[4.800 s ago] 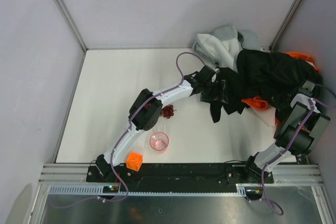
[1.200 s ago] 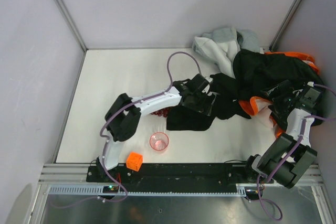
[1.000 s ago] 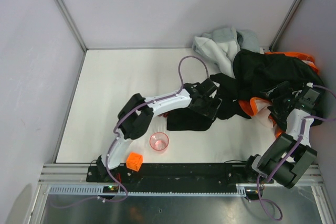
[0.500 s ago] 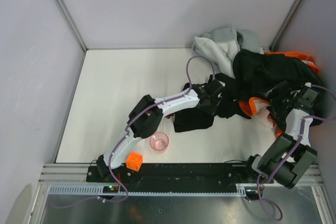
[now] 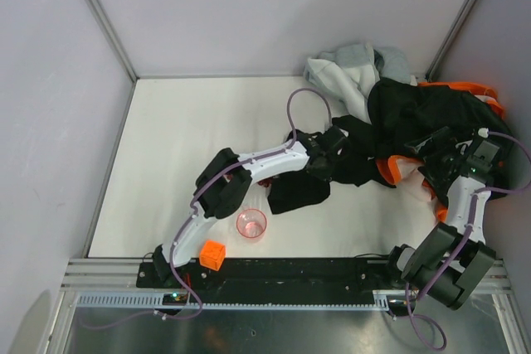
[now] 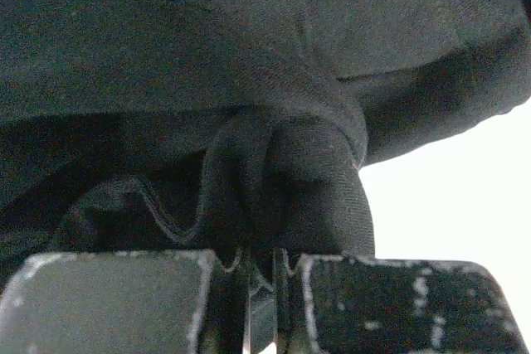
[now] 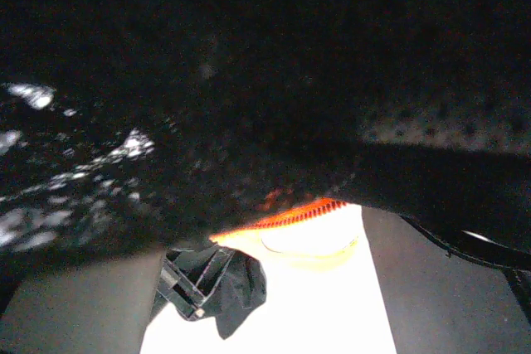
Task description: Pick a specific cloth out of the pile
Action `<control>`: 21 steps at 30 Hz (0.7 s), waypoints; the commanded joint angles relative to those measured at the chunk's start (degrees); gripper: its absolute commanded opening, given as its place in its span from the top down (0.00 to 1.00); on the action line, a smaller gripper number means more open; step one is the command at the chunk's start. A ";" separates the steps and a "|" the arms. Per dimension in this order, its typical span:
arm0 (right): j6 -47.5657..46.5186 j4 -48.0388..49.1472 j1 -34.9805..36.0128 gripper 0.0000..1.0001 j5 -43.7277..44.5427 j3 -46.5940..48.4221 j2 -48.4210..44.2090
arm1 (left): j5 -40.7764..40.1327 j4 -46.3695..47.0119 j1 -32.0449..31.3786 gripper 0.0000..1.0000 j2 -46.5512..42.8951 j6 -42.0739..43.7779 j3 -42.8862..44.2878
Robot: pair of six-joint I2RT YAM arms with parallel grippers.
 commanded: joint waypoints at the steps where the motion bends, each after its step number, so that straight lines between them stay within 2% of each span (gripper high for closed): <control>1: 0.63 0.02 0.14 0.01 -0.56 -0.10 -3.07 | 1.40 -4.92 1.69 0.99 -8.99 2.01 0.27; 13: -0.31 -1.20 -1.56 0.01 -1.92 -0.10 -4.71 | 24.40 -3.52 10.98 0.99 -25.93 0.47 11.06; 21: -1.13 -2.28 -2.01 0.01 -1.22 -0.14 -5.42 | 34.20 -0.80 21.23 0.99 -34.35 -1.59 16.77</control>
